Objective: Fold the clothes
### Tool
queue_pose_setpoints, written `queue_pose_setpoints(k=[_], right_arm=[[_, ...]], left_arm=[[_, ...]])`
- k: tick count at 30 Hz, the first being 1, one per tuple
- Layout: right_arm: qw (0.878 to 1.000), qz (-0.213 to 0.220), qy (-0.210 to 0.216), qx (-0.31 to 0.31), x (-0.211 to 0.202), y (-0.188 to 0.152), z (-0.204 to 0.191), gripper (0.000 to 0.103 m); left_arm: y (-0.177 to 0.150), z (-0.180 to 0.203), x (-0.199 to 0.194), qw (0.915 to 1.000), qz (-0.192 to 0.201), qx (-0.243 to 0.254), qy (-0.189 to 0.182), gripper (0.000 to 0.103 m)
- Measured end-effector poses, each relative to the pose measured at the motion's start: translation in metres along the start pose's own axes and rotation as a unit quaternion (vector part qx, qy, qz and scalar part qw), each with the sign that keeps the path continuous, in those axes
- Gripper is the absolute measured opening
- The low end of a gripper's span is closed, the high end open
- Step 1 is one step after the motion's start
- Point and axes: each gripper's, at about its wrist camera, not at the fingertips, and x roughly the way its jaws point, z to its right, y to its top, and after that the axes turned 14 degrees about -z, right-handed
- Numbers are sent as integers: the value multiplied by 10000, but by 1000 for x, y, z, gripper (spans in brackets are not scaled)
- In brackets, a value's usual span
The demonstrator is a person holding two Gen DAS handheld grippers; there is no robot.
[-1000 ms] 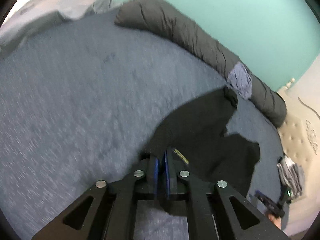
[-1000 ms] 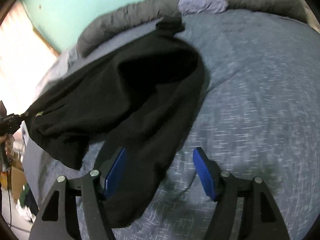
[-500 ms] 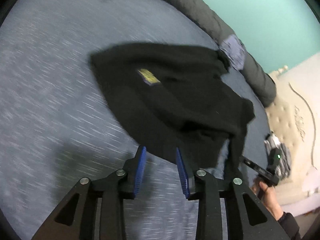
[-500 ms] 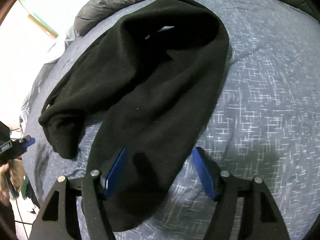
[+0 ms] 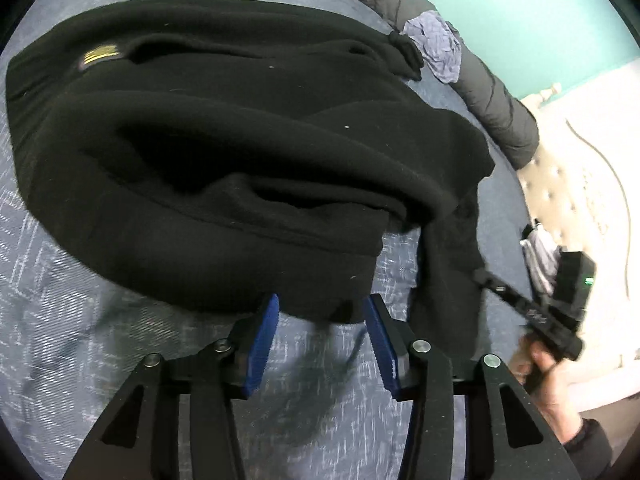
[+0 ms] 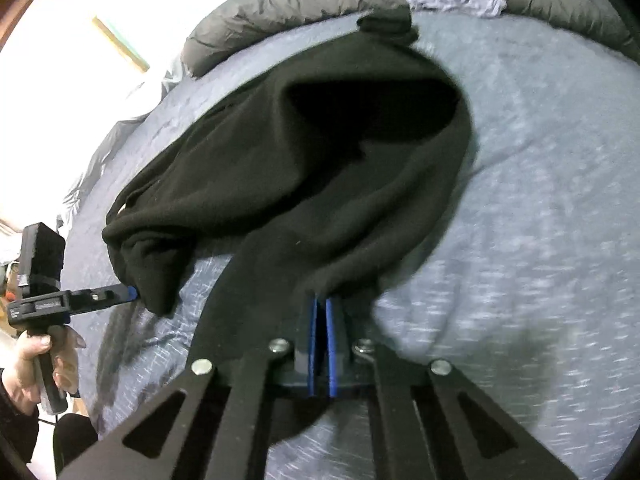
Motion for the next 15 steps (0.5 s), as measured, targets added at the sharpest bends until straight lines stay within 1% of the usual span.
queue_pose_setpoints(k=[5,7,8,9,11,15], right_arm=[[9987,312,-406,-15,-45,-2,15,3],[9973,432,-591,-24,-64,-3,21,3],[9964,491,-683,-29,-73,-3,23,3],[9955,551,-776,-34,-83,-4,26,3],[9931,670,-960,-44,-102,-5,31,3],[9870,908,-1328,-63,-139,-7,42,3]], left_arm=[[5,8,14,9988,-11,174,462,50],[6,9,18,9977,-18,241,628,36],[8,7,18,9975,-30,234,670,22],[9,3,19,9973,-43,212,700,11],[11,-2,18,9971,-81,206,732,1],[13,-5,9,9969,-93,340,704,0]])
